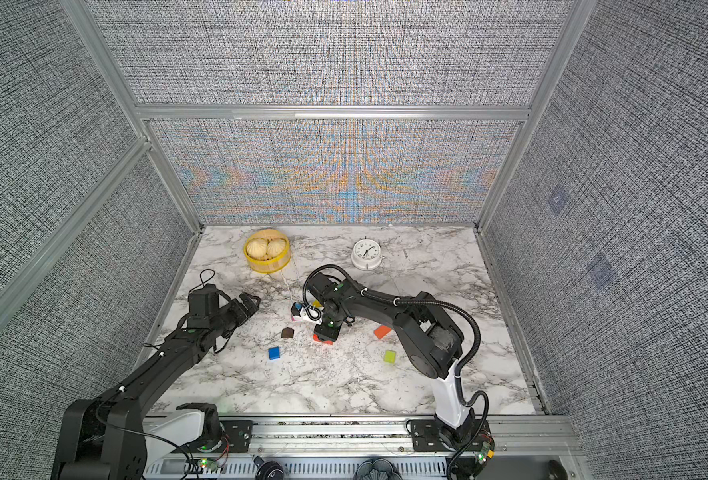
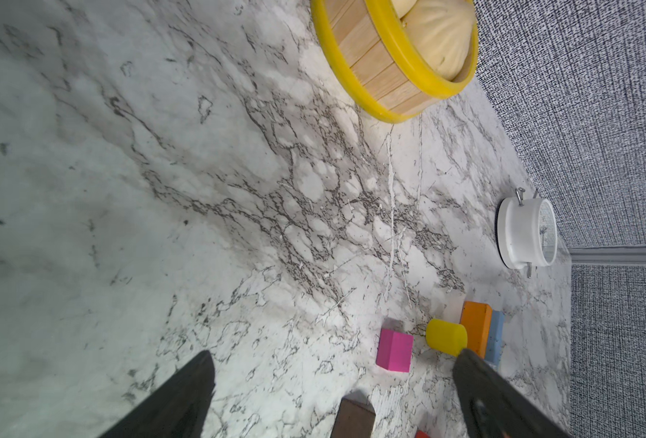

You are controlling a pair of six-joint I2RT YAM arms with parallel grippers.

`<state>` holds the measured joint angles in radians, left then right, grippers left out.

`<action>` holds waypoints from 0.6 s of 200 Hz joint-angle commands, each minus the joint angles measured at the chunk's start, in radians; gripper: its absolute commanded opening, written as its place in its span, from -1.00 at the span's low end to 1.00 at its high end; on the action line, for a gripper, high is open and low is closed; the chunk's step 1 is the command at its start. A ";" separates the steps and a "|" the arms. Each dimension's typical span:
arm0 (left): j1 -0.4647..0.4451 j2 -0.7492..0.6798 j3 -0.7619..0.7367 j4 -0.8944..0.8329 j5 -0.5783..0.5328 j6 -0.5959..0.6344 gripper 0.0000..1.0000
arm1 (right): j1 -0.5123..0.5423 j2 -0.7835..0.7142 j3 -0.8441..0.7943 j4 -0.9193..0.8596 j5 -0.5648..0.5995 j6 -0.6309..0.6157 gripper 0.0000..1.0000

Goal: Build the wood block tower

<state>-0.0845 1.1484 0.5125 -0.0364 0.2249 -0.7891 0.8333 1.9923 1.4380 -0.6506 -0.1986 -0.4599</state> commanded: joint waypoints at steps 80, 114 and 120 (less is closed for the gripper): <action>-0.001 0.050 0.067 -0.046 0.091 0.084 0.98 | 0.001 -0.045 -0.046 0.030 0.104 -0.004 0.05; -0.004 0.037 0.081 -0.086 0.068 0.094 0.98 | 0.000 -0.070 -0.066 0.024 0.137 -0.004 0.05; -0.004 0.035 0.082 -0.086 0.068 0.095 0.97 | 0.001 -0.074 -0.068 0.023 0.148 -0.003 0.06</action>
<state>-0.0879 1.1908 0.5854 -0.0921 0.2974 -0.7174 0.8333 1.9343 1.3796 -0.6182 -0.0998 -0.4652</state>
